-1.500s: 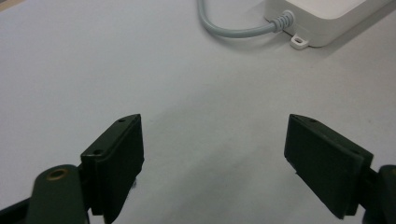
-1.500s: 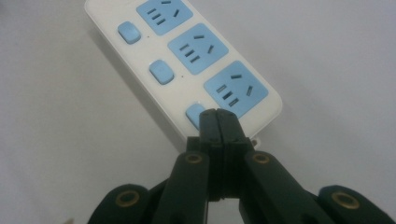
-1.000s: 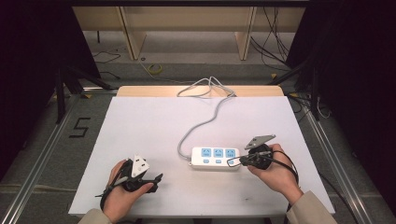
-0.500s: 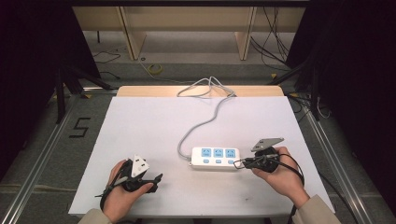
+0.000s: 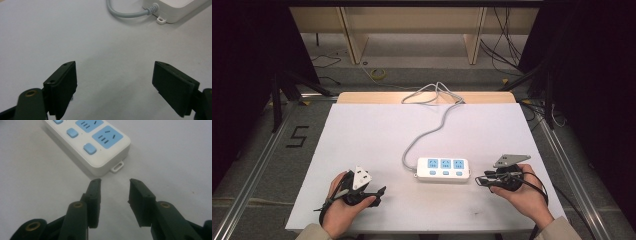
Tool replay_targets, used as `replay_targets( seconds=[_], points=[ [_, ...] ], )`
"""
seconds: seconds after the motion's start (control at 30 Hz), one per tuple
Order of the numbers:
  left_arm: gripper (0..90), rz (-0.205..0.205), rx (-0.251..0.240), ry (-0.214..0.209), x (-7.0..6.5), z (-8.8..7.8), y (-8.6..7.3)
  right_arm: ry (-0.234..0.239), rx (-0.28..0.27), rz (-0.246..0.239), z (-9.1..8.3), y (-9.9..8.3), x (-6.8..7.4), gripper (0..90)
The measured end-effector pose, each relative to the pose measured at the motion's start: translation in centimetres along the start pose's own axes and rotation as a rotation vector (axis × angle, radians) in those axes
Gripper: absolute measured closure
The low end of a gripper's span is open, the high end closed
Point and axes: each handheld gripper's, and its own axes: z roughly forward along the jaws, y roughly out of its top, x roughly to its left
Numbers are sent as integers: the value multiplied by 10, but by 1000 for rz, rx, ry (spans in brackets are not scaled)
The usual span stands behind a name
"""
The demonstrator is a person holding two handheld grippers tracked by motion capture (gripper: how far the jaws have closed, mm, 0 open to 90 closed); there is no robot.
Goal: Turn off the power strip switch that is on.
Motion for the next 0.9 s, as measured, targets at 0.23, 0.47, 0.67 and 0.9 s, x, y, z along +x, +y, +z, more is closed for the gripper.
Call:
replay_targets(
  seconds=[0.23,0.47,0.67,0.9],
  points=[
    [197,-3,3,-1,0,0,0,-6,-45,-14,-2,-14,0,535],
    [196,-1,5,-1,1,0,0,-5,-80,-20,-3,-27,2,480],
    [197,-8,6,-2,2,0,-1,1,-108,-16,-2,-31,6,453],
    [195,-7,6,-4,2,1,-1,-6,-146,-15,-2,-30,8,422]
  ],
)
